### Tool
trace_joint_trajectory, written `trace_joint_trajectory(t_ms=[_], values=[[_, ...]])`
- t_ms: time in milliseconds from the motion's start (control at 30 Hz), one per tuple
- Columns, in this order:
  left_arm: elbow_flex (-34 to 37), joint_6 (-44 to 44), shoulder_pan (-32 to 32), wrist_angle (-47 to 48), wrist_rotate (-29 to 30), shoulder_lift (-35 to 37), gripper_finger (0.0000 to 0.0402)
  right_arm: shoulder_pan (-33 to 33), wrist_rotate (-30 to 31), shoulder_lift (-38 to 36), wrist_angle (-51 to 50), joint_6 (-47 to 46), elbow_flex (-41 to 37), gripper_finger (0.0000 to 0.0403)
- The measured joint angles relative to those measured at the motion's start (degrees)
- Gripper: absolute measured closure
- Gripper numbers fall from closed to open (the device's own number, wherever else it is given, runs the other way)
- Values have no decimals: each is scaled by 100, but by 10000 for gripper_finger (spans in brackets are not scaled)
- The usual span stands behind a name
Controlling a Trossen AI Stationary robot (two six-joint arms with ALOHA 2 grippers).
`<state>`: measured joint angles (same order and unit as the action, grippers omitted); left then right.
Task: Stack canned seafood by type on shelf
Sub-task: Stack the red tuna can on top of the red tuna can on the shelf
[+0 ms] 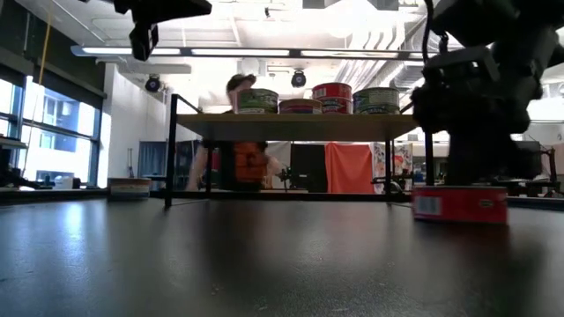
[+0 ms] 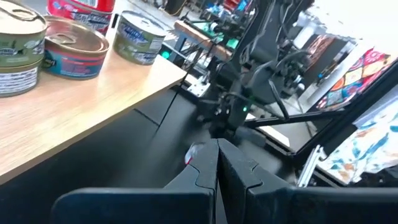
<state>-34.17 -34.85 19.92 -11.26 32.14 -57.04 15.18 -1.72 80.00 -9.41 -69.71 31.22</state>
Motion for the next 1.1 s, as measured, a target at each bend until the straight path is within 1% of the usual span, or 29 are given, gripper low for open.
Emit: trace_joint_trajectory(t_ms=[133,267,400,567,633,700,800,867,1000,1067,1100], values=[[1,26,17,-239,-11,1,402,0,-8,385,850,343,6,403],[0,452,149,-647,-91,-181,402,0,-13,817,958,1057,391,403],[-53,837,312,-1136,-472,-718,401,-38,-17,1430,910,1971,1086,403],[-575,813,509,-855,-521,-1676,402,-66,-49,2445,912,3130,2299,403],[-799,815,562,-620,-709,-1968,401,-66,-55,2869,909,3632,2881,403],[-998,813,603,-275,-892,-2099,402,-66,-76,3203,828,4096,3455,403],[-1274,811,658,557,-951,-2001,402,-23,-62,3412,550,4802,4205,403],[-1377,813,676,1217,-904,-1771,401,-9,154,3352,173,5057,4644,403],[-1405,849,752,2443,-606,-1081,401,-14,474,3272,-1012,5167,5240,403],[-1395,974,808,2972,-490,-790,401,-19,484,3272,-1323,4923,5349,403],[-1314,1039,846,3015,-452,-669,402,-5,483,3272,-1377,4703,5373,403]])
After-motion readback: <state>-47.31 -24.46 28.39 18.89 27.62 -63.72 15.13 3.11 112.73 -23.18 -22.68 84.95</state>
